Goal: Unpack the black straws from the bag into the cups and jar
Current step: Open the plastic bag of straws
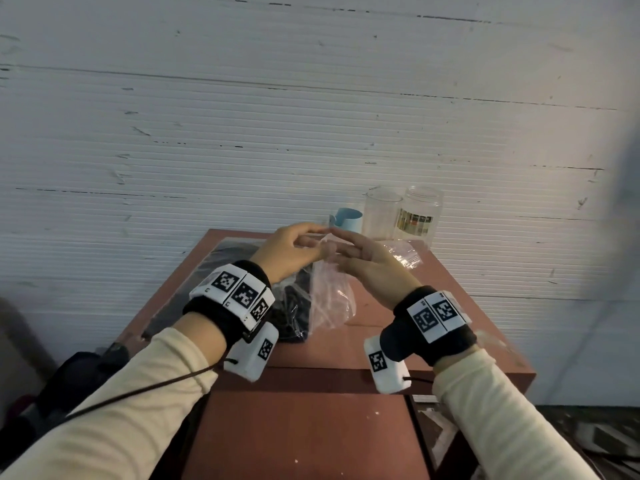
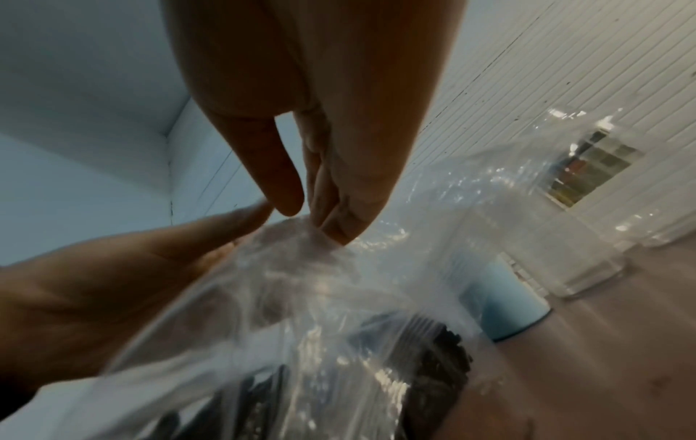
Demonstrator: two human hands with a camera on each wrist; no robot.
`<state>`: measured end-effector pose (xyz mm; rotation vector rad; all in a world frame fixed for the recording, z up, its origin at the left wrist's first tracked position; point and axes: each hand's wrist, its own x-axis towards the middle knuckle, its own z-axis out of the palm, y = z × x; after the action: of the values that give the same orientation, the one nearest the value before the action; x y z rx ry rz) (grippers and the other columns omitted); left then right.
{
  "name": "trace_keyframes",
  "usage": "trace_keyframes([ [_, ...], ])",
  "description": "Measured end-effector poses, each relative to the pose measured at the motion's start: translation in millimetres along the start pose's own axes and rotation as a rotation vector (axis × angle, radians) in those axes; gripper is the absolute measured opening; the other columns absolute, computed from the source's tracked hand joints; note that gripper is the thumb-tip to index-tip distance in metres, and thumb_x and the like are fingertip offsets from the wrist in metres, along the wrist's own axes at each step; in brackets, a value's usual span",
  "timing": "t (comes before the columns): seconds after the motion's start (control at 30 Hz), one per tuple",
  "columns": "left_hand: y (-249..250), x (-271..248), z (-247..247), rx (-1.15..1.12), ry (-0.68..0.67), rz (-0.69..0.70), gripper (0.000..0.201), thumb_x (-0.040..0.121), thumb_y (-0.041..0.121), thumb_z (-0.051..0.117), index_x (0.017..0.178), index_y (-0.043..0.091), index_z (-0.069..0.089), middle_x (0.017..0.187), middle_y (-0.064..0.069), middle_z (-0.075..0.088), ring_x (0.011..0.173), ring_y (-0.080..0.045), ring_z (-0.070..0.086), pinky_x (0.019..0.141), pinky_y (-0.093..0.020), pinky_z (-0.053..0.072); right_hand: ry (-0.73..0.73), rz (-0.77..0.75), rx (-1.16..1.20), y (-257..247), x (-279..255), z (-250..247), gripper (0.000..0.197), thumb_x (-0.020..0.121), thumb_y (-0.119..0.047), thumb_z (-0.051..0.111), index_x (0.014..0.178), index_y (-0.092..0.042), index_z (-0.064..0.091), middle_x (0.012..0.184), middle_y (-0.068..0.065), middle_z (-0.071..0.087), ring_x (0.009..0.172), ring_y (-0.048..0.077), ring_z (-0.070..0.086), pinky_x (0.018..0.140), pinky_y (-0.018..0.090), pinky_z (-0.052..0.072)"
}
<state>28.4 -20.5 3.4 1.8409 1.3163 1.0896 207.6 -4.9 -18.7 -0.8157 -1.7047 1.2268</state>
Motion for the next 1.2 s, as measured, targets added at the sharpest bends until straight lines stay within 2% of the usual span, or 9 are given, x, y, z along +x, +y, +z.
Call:
trace_keyframes([
  [0.13,-8.5,6.3,3.3,-0.007,0.036,-0.021,0.023,0.086,0.015,0.07,0.107,0.023,0.066,0.1,0.004,0.066,0.094,-0.011,0.063,0.081,-0.026,0.052,-0.007,0.026,0.091,0.2,-4.8,-5.2,0.046,0.094,0.011,0.042,0.135,-0.01,0.049,0.12,0.009,0.064,0.106,0.018,0.063,0.096,0.029,0.049],
  [0.27,-13.4,5.6,-4.0,-0.073,0.121,-0.035,0.04,0.087,-0.004,0.06,0.105,0.031,0.067,0.08,0.0,0.067,0.057,-0.015,0.055,0.05,-0.026,0.046,0.201,0.078,-0.07,3.8,-9.5,-20.7,0.017,0.095,0.0,0.049,0.104,-0.004,0.064,0.087,0.01,0.065,0.078,0.018,0.061,0.077,0.026,0.053],
  [0.47,-16.5,3.7,-10.0,-0.246,0.145,-0.106,0.045,0.087,-0.011,0.055,0.094,0.029,0.073,0.067,0.0,0.062,0.077,-0.03,0.056,0.084,-0.058,0.048,0.154,0.252,-0.178,14.9,-6.1,-25.0,0.018,0.096,-0.022,0.052,0.114,-0.026,0.053,0.099,0.005,0.052,0.086,0.019,0.056,0.089,0.037,0.051],
  [0.67,-15.8,0.3,-8.0,-0.367,0.09,-0.149,0.036,0.088,-0.013,0.056,0.104,0.017,0.068,0.086,-0.005,0.064,0.063,-0.011,0.066,0.059,-0.022,0.058,0.177,0.1,0.019,2.0,7.4,-28.9,0.024,0.093,-0.001,0.055,0.102,-0.024,0.054,0.096,0.012,0.055,0.09,0.023,0.058,0.078,0.033,0.051],
  [0.83,-22.4,-0.1,-6.6,-0.343,-0.019,-0.144,0.039,0.086,-0.005,0.064,0.116,0.02,0.065,0.07,0.008,0.062,0.072,-0.014,0.063,0.081,-0.033,0.056,0.23,-0.02,0.009,-17.8,6.1,-46.3,0.027,0.089,0.007,0.057,0.108,-0.012,0.06,0.088,0.009,0.063,0.077,0.016,0.067,0.068,0.028,0.052],
  [0.9,-17.9,-0.1,-0.7,-0.252,-0.038,-0.115,0.042,0.087,0.0,0.066,0.124,0.018,0.061,0.066,0.012,0.065,0.07,-0.01,0.065,0.077,-0.028,0.055,0.22,-0.054,0.07,-26.8,3.9,-52.5,0.029,0.09,0.006,0.057,0.114,-0.009,0.059,0.096,0.014,0.069,0.078,0.015,0.07,0.066,0.024,0.055],
  [1.03,-0.6,3.6,7.4,0.103,-0.103,-0.107,0.048,0.085,0.02,0.072,0.129,0.031,0.058,0.106,0.003,0.062,0.097,-0.012,0.06,0.084,-0.023,0.045,0.173,-0.084,0.091,-39.3,-0.6,-58.5,0.034,0.089,0.005,0.059,0.122,-0.006,0.059,0.104,0.019,0.07,0.085,0.017,0.071,0.069,0.023,0.056],
  [1.13,18.3,9.6,5.1,0.222,0.043,-0.015,0.038,0.082,0.021,0.074,0.117,0.03,0.064,0.108,0.002,0.06,0.095,-0.013,0.058,0.068,-0.016,0.042,0.171,-0.117,0.018,-43.7,-3.2,-55.7,0.034,0.087,0.007,0.061,0.118,-0.007,0.062,0.102,0.024,0.067,0.075,0.013,0.07,0.065,0.019,0.055],
  [1.2,31.2,15.0,4.0,0.135,0.155,0.077,0.025,0.08,0.025,0.076,0.104,0.029,0.068,0.1,0.007,0.063,0.09,-0.012,0.063,0.07,-0.017,0.047,0.174,-0.144,-0.04,-45.3,-3.3,-52.0,0.033,0.085,0.007,0.064,0.115,-0.008,0.064,0.098,0.024,0.066,0.072,0.011,0.069,0.063,0.018,0.053],
])
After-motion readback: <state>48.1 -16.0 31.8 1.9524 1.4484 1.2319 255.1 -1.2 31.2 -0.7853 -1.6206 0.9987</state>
